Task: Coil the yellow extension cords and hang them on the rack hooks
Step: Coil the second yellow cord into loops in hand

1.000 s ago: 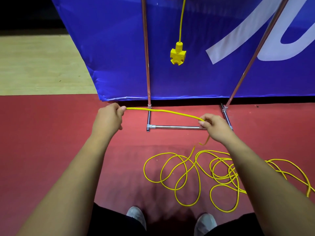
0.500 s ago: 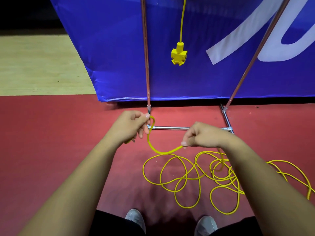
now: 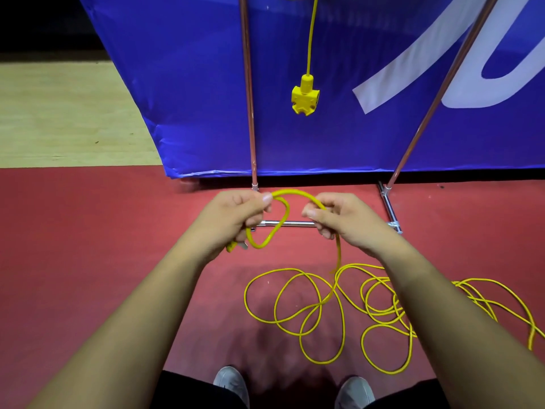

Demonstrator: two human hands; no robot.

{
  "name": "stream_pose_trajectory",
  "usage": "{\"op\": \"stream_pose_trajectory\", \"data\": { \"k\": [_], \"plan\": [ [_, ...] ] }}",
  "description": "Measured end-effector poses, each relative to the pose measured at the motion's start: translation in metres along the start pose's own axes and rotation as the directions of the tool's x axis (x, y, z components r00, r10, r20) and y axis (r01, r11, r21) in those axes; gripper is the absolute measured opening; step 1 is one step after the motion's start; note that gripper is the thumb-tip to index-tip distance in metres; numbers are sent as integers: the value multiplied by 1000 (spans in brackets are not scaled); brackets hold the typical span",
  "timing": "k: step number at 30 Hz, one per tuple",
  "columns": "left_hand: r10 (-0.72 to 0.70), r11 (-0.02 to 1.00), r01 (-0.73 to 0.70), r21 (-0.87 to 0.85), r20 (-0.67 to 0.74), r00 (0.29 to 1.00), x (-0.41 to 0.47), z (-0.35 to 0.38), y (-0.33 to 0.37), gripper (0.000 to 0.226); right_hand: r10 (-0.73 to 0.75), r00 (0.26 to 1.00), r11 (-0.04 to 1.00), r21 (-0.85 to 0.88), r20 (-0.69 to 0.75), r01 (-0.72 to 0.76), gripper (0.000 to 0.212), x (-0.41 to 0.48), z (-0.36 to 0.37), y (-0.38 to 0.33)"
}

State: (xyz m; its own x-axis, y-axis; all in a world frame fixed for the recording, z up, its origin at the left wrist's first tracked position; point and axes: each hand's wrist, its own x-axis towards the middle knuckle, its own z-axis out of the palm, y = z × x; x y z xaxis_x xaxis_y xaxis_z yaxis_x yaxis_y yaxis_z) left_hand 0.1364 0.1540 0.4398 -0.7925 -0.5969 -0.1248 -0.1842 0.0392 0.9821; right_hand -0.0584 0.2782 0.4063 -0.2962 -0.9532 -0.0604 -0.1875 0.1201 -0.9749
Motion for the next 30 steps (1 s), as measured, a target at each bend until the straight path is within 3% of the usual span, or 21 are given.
{"op": "stream_pose_trajectory", "data": {
  "k": [2,6,14,18,21,25,30],
  "plan": [
    [-17,991,17,-130,-2,1000,3,-6,-1,31,6,998,999,50,-57,-4,8,-2,-8,4],
    [-38,989,47,-139,64,997,3,-9,-5,36,-18,987,987,158,-157,43,6,-4,-12,1],
    [-202,925,210,-317,57,978,0,-15,-2,29,-34,984,999,18,-173,38,9,-4,-12,-5],
    [-245,929,261,-263,92,965,-2,-18,-3,30,-42,998,993,-110,-53,36,5,-6,-5,-14],
    [-274,948,297,-116,183,944,-2,-9,-8,31,-50,998,983,-174,28,54,5,-5,11,-19],
    [-171,985,168,34,179,969,1,2,-10,33,-89,995,979,-179,35,93,13,-1,36,-22],
    [-90,924,74,-374,-24,996,6,-17,-5,28,0,999,969,-248,36,9,16,4,11,4]
  ]
}}
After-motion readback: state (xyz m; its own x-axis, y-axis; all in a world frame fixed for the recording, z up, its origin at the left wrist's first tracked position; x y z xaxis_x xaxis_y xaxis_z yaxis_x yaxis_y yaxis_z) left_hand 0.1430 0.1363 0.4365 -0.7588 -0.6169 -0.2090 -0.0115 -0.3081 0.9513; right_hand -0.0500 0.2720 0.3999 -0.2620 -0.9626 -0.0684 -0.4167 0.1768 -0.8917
